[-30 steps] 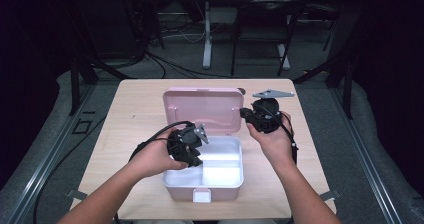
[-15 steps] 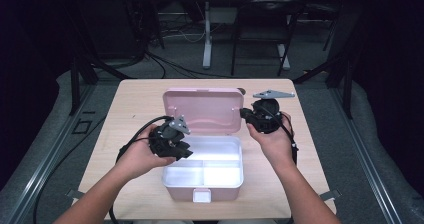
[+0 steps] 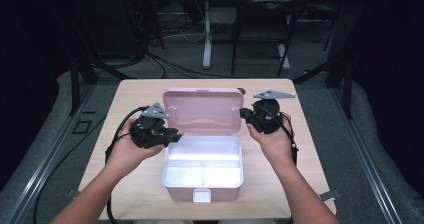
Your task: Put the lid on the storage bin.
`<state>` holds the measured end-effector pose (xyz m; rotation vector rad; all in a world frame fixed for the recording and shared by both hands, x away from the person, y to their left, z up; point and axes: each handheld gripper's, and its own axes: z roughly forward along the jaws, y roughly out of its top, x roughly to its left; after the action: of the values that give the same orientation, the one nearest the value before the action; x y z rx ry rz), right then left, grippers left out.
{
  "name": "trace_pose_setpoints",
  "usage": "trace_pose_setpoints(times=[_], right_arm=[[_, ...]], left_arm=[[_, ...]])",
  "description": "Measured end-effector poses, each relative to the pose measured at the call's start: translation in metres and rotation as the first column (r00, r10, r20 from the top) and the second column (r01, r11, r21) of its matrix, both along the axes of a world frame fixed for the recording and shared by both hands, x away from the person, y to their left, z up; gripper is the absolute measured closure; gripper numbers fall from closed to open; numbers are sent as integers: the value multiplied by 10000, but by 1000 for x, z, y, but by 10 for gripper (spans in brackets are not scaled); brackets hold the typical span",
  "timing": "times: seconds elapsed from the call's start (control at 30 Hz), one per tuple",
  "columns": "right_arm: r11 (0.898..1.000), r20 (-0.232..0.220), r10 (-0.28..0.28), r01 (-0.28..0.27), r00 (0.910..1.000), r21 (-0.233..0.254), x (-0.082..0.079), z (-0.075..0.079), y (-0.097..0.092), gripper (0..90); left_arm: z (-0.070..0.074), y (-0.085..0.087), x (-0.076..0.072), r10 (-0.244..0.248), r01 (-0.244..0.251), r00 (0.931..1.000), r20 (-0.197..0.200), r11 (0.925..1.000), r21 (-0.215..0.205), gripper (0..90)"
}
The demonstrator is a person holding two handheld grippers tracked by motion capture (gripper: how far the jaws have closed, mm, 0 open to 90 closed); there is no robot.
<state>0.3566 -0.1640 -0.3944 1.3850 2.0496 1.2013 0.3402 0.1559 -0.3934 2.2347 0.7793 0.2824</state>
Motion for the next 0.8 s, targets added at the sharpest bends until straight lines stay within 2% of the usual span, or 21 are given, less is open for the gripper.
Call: trace_pose_setpoints(times=[0.13, 0.2, 0.37, 0.5, 0.67, 0.8], right_arm=[[10000, 6, 2, -2, 10000, -24, 0, 0, 0, 874], [10000, 32, -1, 1, 10000, -14, 0, 0, 0, 873], [10000, 105, -43, 43, 9999, -46, -1, 0, 0, 873], [10000, 104, -16, 15, 9999, 18, -1, -1, 0, 873], [10000, 87, 23, -24, 10000, 61, -2, -1, 0, 872], [9999, 136, 15, -16, 9999, 114, -3, -1, -1, 871]], left_arm=[[2, 10, 3, 676, -664, 9972, 322, 9971, -383, 730], [3, 14, 4, 988, -959, 9943, 405, 9930, -687, 728], [3, 23, 10, 1647, -1567, 9837, 729, 9821, -1047, 724], [4, 26, 16, 2038, -1913, 9752, 865, 9723, -1342, 708], [4, 28, 22, 2339, -2166, 9664, 1063, 9643, -1524, 684], [5, 28, 25, 2359, -2162, 9660, 1057, 9615, -1698, 677]])
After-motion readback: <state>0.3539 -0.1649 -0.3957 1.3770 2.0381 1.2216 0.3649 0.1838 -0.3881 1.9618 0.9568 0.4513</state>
